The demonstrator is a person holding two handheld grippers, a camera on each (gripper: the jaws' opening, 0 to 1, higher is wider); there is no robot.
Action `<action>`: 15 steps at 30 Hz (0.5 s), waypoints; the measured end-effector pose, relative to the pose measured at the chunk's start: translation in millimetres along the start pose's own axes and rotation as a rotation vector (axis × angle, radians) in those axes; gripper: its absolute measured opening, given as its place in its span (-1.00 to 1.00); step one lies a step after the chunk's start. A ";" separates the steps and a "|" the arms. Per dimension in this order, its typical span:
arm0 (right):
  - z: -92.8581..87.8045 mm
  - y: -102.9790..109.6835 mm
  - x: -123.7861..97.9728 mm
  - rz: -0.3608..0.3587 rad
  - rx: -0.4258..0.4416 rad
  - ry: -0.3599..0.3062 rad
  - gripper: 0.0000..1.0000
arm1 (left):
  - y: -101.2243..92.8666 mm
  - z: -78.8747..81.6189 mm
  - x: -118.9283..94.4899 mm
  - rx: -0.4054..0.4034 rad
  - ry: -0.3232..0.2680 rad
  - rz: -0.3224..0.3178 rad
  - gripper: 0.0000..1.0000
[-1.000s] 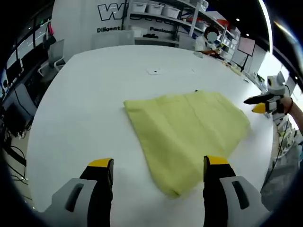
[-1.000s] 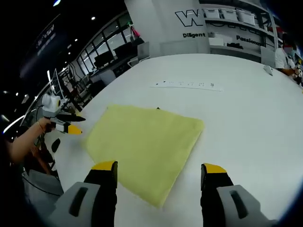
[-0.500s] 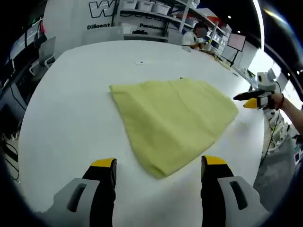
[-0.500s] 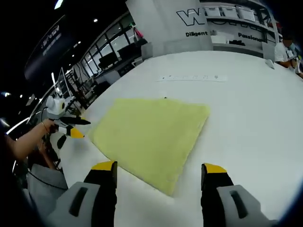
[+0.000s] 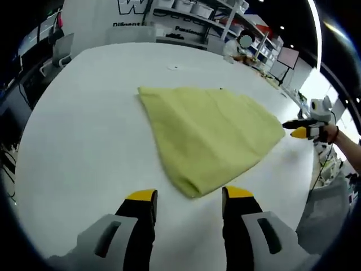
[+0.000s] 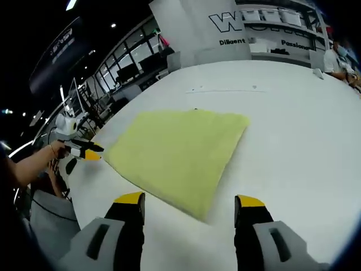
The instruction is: Fold the garment on the visible template until the final outline fits inside the template.
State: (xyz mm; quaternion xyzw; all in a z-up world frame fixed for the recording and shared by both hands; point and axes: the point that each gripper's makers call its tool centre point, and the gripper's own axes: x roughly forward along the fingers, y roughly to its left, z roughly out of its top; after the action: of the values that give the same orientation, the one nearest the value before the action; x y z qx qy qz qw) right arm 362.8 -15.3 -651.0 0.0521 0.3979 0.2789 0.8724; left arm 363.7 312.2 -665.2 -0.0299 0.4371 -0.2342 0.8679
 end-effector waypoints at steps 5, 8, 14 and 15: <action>-9.2 -3.6 0.6 -0.012 0.013 0.005 0.10 | 2.8 0.4 2.1 -0.013 -0.018 0.006 -0.34; -12.5 -8.0 0.7 -0.029 0.020 0.006 -0.03 | 1.6 0.0 4.6 -0.008 -0.021 0.000 -0.44; -15.3 -10.1 3.9 -0.040 0.011 0.004 -0.17 | -6.0 0.6 7.5 0.007 -0.020 -0.025 -0.59; -15.9 -10.7 4.1 -0.043 0.013 0.005 -0.20 | -6.7 0.8 7.4 0.009 -0.024 -0.028 -0.61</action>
State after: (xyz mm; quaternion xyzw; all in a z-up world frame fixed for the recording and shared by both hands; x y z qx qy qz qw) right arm 358.3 -24.2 -667.9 0.0484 0.4030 0.2575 0.8769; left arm 365.5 303.0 -668.5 -0.0349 0.4251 -0.2482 0.8697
